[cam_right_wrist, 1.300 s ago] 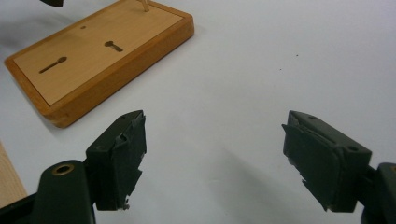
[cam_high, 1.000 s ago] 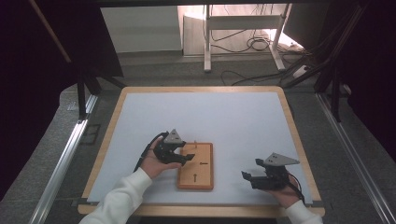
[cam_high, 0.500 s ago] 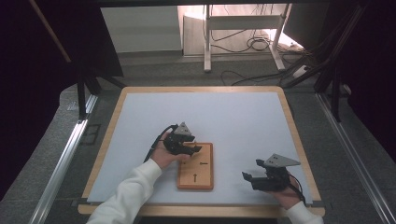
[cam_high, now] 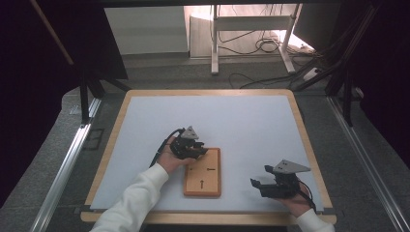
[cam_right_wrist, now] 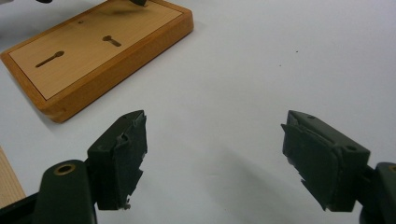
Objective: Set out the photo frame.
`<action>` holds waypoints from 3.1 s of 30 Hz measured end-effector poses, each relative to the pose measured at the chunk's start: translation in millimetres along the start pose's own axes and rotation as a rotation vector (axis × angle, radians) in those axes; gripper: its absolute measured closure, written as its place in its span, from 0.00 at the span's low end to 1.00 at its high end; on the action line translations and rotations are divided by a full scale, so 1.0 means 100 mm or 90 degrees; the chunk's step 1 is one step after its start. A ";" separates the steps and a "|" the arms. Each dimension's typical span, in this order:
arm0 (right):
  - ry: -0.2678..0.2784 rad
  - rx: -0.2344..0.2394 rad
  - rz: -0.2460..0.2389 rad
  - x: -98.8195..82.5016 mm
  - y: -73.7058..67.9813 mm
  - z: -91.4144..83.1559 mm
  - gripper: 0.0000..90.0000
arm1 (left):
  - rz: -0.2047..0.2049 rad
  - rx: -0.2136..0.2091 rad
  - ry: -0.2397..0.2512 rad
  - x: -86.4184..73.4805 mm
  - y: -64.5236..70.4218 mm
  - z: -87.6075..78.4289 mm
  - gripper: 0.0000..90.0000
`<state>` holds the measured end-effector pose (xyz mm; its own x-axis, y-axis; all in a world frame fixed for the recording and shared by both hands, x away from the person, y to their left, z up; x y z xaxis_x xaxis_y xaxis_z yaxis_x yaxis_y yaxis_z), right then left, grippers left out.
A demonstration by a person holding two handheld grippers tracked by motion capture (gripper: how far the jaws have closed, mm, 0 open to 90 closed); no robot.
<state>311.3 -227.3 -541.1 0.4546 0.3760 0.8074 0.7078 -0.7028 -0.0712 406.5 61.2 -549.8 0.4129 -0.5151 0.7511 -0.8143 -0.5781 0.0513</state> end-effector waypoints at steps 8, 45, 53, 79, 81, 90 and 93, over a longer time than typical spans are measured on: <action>-0.002 0.015 -0.014 0.01 -0.06 0.02 0.25 | 0.004 -0.012 -0.001 -0.01 -0.01 0.02 0.86; -0.029 0.051 -0.166 0.22 -0.72 0.32 0.19 | -0.028 -0.100 -0.028 0.02 -0.09 0.03 0.92; -0.058 0.056 -0.231 0.26 -0.98 0.50 0.17 | -0.049 -0.130 -0.039 0.03 -0.14 0.04 0.91; -0.074 -0.052 -0.393 0.28 -1.29 0.91 0.12 | -0.079 -0.154 -0.049 0.05 -0.20 0.05 0.91; -0.067 -0.061 -0.403 0.29 -1.30 0.91 0.14 | -0.077 -0.149 -0.048 0.05 -0.19 0.05 0.92; -0.026 -0.097 -0.458 0.36 -1.32 0.84 0.25 | -0.083 -0.134 -0.040 0.05 -0.20 0.05 0.94; -0.013 -0.106 -0.460 0.40 -1.31 0.81 0.29 | -0.084 -0.127 -0.039 0.05 -0.20 0.06 0.94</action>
<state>280.5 -71.3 -546.9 -0.0814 0.7896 0.6082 0.7438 -0.3580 0.5644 427.6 66.7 -550.8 0.5402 -0.4838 0.6886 -0.8135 -0.5097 0.2801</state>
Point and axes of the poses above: each handheld gripper's, and its own axes: z roughly forward along the jaws, x roughly out of its top, y roughly to its right, the point moved 5 cm from there along z, roughly forward along the jaws, and after that the axes turned 1 degree about x, right-handed, at the moved point
